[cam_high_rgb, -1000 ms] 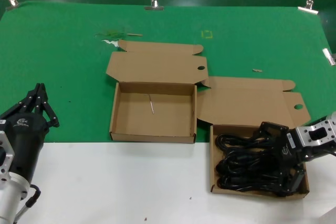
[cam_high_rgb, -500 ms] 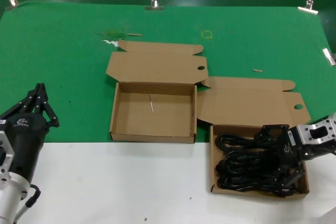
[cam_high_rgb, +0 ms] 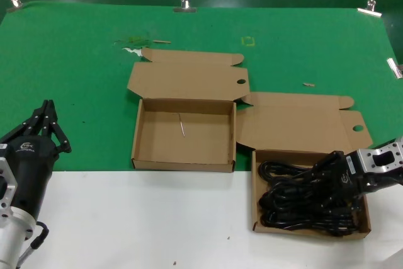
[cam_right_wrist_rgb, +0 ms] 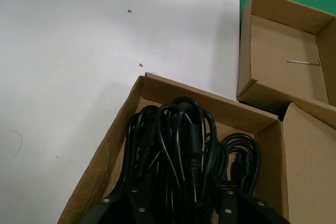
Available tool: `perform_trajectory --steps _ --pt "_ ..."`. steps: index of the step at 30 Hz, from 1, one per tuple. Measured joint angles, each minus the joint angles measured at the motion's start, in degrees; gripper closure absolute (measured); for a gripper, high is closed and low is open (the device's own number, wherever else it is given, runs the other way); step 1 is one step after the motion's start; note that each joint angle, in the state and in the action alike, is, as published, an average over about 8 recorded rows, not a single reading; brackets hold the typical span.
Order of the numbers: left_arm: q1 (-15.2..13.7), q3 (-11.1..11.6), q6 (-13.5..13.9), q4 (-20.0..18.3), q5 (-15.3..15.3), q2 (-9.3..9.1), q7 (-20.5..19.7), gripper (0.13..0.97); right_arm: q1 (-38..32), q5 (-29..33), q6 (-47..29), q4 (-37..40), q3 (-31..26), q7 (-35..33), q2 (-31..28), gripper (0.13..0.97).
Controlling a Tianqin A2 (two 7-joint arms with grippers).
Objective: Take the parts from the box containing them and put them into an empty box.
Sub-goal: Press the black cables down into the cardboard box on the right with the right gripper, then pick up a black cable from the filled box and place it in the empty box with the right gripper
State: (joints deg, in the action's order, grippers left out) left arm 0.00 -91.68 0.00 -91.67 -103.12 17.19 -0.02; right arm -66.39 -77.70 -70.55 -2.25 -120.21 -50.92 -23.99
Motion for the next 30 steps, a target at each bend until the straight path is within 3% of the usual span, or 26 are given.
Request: perform_trajectory --steps 5,14,23,30 --pt "0.0 0.0 0.0 0.0 0.0 0.0 0.0 0.946 0.18 0.03 0.03 -0.03 0.28 0.04 -0.17 0.699" --pt "0.0 0.0 0.0 0.0 0.0 0.0 0.0 0.946 0.32 -0.26 0.64 0.12 1.05 -0.24 -0.32 0.84" --pt "0.0 0.0 0.0 0.0 0.0 0.0 0.0 0.946 -0.81 -1.67 -0.44 -0.6 2.73 1.3 -0.43 0.881" --pt "0.0 0.0 0.0 0.0 0.0 0.0 0.0 0.946 -1.35 -3.53 -3.73 -5.51 4.28 5.57 -1.57 0.881"
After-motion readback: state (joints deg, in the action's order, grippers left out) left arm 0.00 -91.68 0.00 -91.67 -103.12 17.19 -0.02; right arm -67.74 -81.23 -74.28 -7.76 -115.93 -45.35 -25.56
